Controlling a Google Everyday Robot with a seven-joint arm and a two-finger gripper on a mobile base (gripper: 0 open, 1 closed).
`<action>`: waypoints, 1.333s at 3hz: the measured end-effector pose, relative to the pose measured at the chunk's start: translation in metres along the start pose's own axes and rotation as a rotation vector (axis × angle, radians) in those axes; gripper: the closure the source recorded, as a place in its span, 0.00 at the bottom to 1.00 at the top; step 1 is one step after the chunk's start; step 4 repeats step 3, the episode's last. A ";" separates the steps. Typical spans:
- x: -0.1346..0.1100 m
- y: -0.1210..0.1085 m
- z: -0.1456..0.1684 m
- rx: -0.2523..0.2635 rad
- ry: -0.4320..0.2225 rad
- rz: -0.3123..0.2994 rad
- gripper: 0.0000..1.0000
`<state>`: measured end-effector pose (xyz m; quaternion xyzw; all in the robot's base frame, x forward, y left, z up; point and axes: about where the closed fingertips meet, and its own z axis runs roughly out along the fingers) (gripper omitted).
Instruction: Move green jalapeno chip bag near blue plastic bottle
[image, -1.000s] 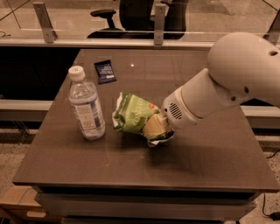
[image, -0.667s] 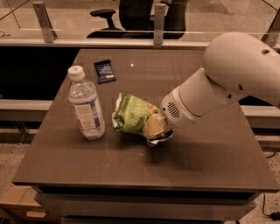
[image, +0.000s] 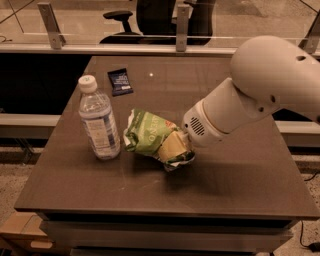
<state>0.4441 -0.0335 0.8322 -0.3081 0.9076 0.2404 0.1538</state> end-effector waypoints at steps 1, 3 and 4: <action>0.000 0.001 0.001 0.000 0.002 -0.003 0.12; -0.001 0.003 0.000 -0.001 0.003 -0.006 0.00; -0.001 0.003 0.000 -0.001 0.003 -0.006 0.00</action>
Offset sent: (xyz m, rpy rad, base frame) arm -0.0006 0.0011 0.0000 -0.0009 -0.0001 0.0026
